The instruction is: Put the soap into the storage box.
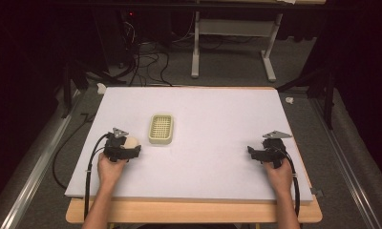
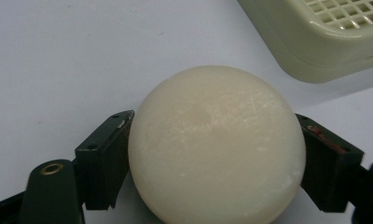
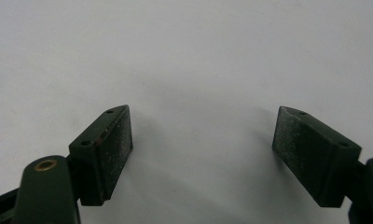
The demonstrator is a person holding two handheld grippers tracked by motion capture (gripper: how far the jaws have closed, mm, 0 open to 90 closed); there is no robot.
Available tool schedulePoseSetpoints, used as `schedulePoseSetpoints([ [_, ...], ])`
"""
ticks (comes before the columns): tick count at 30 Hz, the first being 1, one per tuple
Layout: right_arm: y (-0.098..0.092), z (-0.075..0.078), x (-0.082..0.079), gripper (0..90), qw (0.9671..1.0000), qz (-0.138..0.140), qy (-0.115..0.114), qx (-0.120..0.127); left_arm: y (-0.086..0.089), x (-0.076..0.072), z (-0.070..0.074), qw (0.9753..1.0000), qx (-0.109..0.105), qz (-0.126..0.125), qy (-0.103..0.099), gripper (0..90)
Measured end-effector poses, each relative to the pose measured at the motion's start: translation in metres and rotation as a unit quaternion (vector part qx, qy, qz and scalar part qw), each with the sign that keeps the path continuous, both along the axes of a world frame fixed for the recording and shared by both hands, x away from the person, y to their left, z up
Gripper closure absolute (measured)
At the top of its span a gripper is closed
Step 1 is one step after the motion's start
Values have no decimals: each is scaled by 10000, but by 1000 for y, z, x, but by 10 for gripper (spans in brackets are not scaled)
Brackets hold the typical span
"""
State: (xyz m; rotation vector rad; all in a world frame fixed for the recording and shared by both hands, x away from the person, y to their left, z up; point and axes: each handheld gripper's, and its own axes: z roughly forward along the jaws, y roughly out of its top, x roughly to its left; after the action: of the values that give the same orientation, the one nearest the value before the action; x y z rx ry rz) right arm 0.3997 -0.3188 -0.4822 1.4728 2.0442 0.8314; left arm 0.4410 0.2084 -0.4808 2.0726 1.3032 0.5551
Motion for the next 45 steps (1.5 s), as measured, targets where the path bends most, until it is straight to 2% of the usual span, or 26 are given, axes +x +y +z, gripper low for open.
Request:
schedulePoseSetpoints([
  [15, 0, 0, 0, 205, 10000, -5, 9, 10, -1, -1, 1, 10000, 42, -5, -9, 245],
  [20, 0, 0, 0, 205, 10000, -9, 12, 12, -1, -3, 3, 10000, -28, -23, -77, 245],
  [26, 0, 0, 0, 205, 10000, -5, 8, 10, 2, -7, 9, 9997, -195, -121, -86, 245],
  [33, 0, 0, 0, 206, 10000, -7, 12, 12, 0, -15, 16, 9994, -171, -273, -123, 245],
  [40, 0, 0, 0, 206, 10000, -5, 11, 12, -2, -22, 24, 9983, -368, -420, -164, 245],
  [43, 0, 0, 0, 206, 10000, -6, 12, 14, -2, -25, 27, 9981, -355, -468, -175, 245],
  [45, 0, 0, 0, 206, 10000, -5, 11, 14, -3, -27, 28, 9983, -250, -473, -211, 245],
])
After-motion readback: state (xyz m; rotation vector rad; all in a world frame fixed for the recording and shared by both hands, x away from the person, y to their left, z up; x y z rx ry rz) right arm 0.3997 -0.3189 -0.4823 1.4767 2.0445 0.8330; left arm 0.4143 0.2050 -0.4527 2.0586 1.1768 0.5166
